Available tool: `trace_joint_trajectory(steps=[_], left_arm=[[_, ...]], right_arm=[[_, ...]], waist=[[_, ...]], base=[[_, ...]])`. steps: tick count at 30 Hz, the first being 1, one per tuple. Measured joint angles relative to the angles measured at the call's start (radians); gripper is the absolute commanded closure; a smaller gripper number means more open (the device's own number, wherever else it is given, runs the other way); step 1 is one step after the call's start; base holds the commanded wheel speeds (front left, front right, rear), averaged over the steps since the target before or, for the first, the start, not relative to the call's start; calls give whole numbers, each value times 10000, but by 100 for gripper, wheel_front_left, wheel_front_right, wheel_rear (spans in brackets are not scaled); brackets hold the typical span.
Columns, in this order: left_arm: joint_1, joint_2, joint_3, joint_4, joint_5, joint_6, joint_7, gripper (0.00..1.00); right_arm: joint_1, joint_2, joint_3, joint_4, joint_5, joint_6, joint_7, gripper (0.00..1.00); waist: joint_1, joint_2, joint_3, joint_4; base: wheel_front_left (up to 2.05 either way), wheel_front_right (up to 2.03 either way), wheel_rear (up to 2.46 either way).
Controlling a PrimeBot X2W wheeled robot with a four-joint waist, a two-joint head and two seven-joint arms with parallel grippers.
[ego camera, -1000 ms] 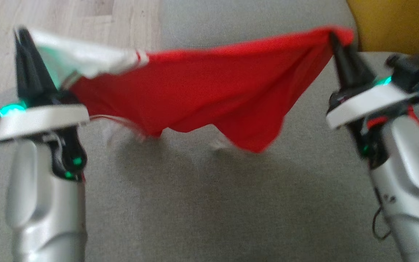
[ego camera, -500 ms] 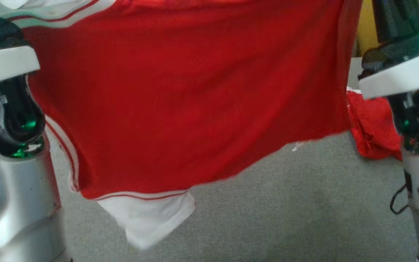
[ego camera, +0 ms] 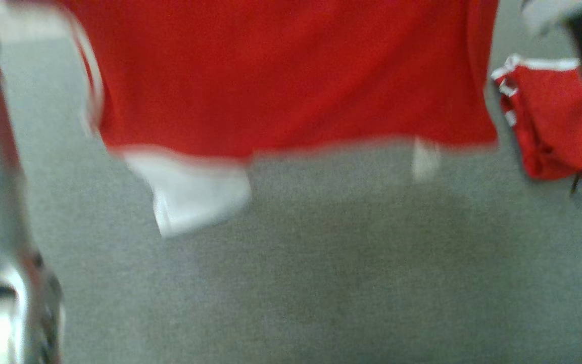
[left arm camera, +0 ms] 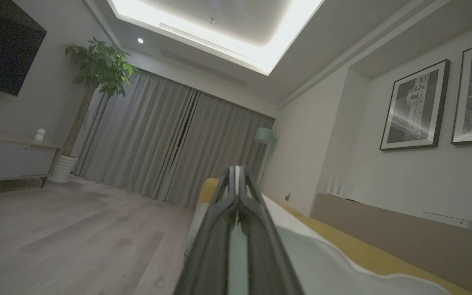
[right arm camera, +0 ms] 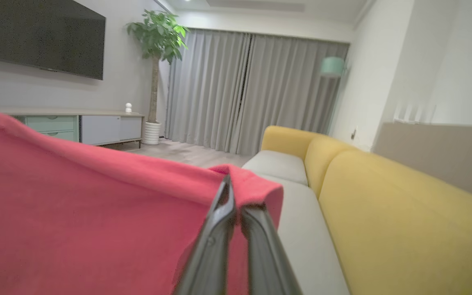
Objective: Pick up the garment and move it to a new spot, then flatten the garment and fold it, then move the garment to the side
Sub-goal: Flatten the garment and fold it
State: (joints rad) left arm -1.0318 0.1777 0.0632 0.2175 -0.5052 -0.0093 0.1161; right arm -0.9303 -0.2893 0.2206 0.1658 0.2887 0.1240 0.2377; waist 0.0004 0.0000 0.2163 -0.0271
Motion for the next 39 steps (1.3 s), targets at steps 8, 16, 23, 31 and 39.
trace_joint_trajectory(steps=[8,16,23,31,39], left_arm=[[-4400,167,21,3348,314,-280,-2034,100],[-4964,-111,-487,5703,412,-986,-3400,100],[-2839,-372,-1241,6447,121,-1156,-3655,100],[1051,-36,-2660,5672,-606,-1218,-3682,100],[4106,497,-3758,4711,-1112,-1231,-3634,100]], right_arm=[[-4743,307,-311,4169,-1024,0,-2959,100],[-5341,788,-414,7156,-1540,0,-4713,100],[-3427,763,706,8725,-1229,0,-4853,100],[-895,587,3189,9317,531,0,-3902,100],[980,-667,5480,7785,2884,0,-2380,100]], waist=[[2,0,1783,-40],[-4,0,2510,413],[-4,0,2297,750],[-5,0,1365,945],[-8,1,66,1078]], base=[[0,0,0],[0,0,0],[0,0,0],[0,0,0],[0,0,0]])
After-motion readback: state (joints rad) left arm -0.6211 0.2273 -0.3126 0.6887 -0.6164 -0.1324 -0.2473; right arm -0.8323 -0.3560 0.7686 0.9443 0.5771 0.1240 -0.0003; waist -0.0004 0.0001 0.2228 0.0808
